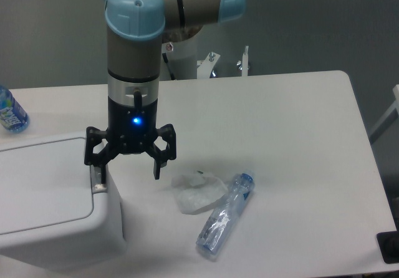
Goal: Open the trash can
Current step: 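Push the gripper against the lid edge to flip the lid open, then raise the gripper away from the opened trash can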
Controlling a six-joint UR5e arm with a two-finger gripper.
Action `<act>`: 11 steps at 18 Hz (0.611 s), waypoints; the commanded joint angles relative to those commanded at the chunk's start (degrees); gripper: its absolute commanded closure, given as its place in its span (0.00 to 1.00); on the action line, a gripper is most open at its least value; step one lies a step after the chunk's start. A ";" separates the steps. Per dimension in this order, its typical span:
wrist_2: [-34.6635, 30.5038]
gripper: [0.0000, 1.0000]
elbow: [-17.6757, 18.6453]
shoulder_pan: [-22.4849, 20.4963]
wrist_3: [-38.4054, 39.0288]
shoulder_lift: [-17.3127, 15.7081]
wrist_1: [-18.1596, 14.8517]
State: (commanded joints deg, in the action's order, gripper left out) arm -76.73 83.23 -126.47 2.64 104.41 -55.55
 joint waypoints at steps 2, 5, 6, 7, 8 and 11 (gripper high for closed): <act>-0.09 0.00 0.09 0.00 0.00 0.00 0.00; -0.18 0.00 0.18 0.00 0.00 0.26 0.00; -0.18 0.00 0.26 0.00 0.00 0.26 0.00; -0.18 0.00 0.26 0.00 0.00 0.26 0.00; -0.18 0.00 0.26 0.00 0.00 0.35 0.00; -0.09 0.00 0.09 0.00 0.00 0.35 0.00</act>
State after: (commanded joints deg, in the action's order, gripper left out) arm -76.82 83.32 -126.47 2.64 104.77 -55.55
